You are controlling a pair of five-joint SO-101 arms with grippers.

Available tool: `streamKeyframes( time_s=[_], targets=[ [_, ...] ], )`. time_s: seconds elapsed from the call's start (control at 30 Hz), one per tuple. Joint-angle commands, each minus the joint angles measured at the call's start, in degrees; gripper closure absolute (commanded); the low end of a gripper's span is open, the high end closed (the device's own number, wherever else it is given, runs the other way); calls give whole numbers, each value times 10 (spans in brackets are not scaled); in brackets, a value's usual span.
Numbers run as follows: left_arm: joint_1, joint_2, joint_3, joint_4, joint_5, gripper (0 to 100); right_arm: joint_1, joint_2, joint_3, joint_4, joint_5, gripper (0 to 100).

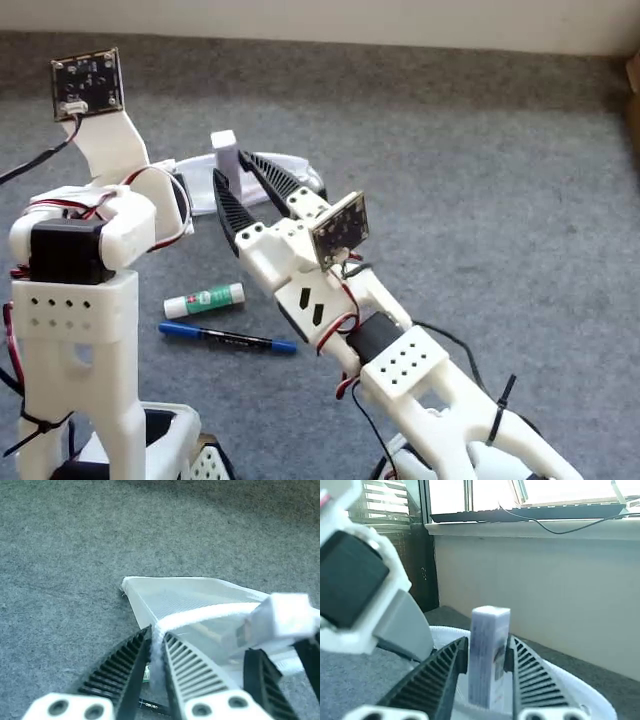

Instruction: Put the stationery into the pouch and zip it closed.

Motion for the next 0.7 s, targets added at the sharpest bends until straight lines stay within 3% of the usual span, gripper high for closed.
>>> streamKeyframes(
  time_s=[0.0,0.17,0.4,0.67],
  targets=[
    [-3,-7,-7,-11,-4,993,-12,-22,-5,-7,11,931],
    [-19,-7,-7,-11,-4,993,-12,-22,-5,-7,11,995],
    [-27,-7,-7,-11,-4,993,-8,-57,4,2,11,995],
    [-58,-11,-13,-11,-4,993,6,-231,8,218,11,995]
  ],
)
